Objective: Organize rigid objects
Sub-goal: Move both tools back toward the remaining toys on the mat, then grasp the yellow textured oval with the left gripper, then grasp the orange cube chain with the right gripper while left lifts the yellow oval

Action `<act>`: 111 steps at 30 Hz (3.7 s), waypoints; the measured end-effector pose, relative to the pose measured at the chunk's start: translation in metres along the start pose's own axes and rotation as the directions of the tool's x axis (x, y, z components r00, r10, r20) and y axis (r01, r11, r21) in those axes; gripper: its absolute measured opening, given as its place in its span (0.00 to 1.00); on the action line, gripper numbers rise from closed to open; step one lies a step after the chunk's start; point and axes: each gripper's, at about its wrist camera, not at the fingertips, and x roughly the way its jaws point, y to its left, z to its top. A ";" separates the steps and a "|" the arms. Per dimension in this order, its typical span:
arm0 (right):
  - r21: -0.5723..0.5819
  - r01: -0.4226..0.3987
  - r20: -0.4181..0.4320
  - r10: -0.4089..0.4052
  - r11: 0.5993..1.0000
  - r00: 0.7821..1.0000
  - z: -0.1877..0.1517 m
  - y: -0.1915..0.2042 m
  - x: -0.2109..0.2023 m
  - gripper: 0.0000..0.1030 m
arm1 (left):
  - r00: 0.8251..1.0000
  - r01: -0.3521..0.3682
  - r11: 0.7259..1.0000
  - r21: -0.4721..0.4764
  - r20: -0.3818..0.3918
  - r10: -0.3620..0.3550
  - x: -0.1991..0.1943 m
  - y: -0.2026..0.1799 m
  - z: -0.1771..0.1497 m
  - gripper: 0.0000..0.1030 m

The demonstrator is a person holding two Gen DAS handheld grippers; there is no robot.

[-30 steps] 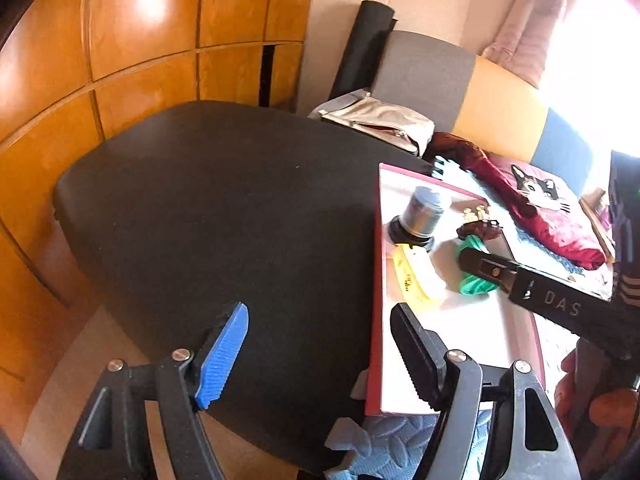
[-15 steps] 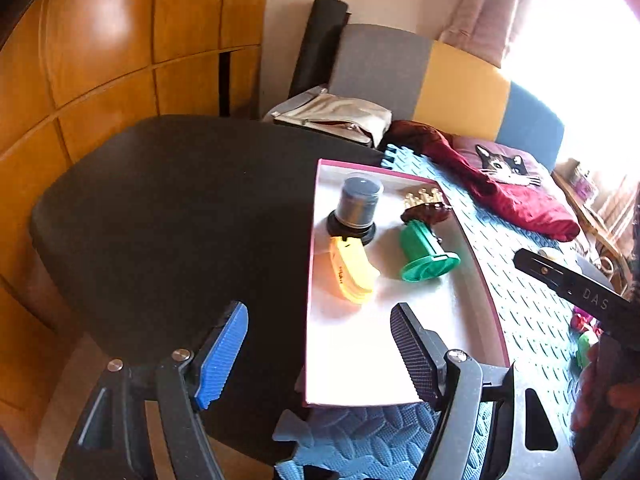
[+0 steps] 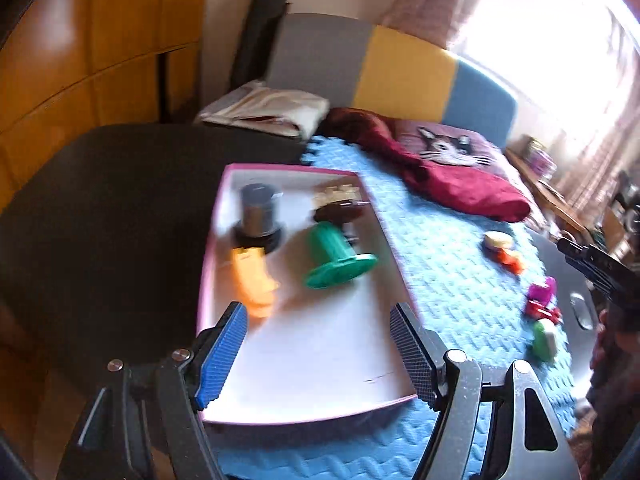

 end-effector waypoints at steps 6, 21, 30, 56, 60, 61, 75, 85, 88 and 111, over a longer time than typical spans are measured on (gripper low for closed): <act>0.099 0.085 0.016 -0.087 0.991 0.996 0.010 -0.055 0.002 0.43 | 0.994 0.098 0.990 0.104 -0.056 -0.093 0.022 -0.052 0.017 0.72; 0.291 -0.001 0.001 0.001 0.957 1.000 0.000 -0.121 0.022 0.43 | 0.957 0.267 0.891 0.367 -0.212 -0.199 0.142 -0.221 0.071 0.58; 0.266 -0.030 -0.007 0.033 0.964 0.999 0.001 -0.114 0.021 0.43 | 0.941 0.308 0.839 0.449 -0.276 -0.198 0.206 -0.296 0.093 0.58; 0.334 -0.106 0.009 0.110 0.937 0.994 -0.001 -0.126 0.017 0.43 | 0.962 0.190 0.871 0.454 -0.265 -0.072 0.221 -0.248 0.037 0.41; 0.273 -0.162 0.016 0.164 0.948 0.986 0.000 -0.112 0.016 0.43 | 0.972 0.137 0.893 0.430 -0.231 -0.038 0.196 -0.227 0.015 0.41; 0.248 -0.180 0.012 0.182 0.952 0.983 0.001 -0.106 0.017 0.43 | 0.974 0.129 0.894 0.430 -0.223 -0.033 0.190 -0.223 0.009 0.41; -0.309 -0.156 -0.366 0.034 0.938 0.930 0.020 -0.004 0.100 0.73 | 0.981 0.149 0.906 0.397 -0.174 -0.085 0.154 -0.190 -0.025 0.40; -0.381 -0.152 -0.480 -0.055 0.912 0.876 0.024 0.000 0.150 0.74 | 0.984 0.152 0.909 0.389 -0.149 -0.100 0.152 -0.188 -0.028 0.40; -0.407 -0.111 -0.496 -0.118 0.907 0.860 0.019 0.002 0.163 0.68 | 0.985 0.150 0.909 0.390 -0.142 -0.102 0.151 -0.188 -0.029 0.40; -0.321 -0.130 -0.451 -0.030 0.938 0.892 -0.045 0.062 0.126 0.60 | 0.990 0.131 0.942 0.308 -0.087 -0.110 0.065 -0.147 -0.028 0.40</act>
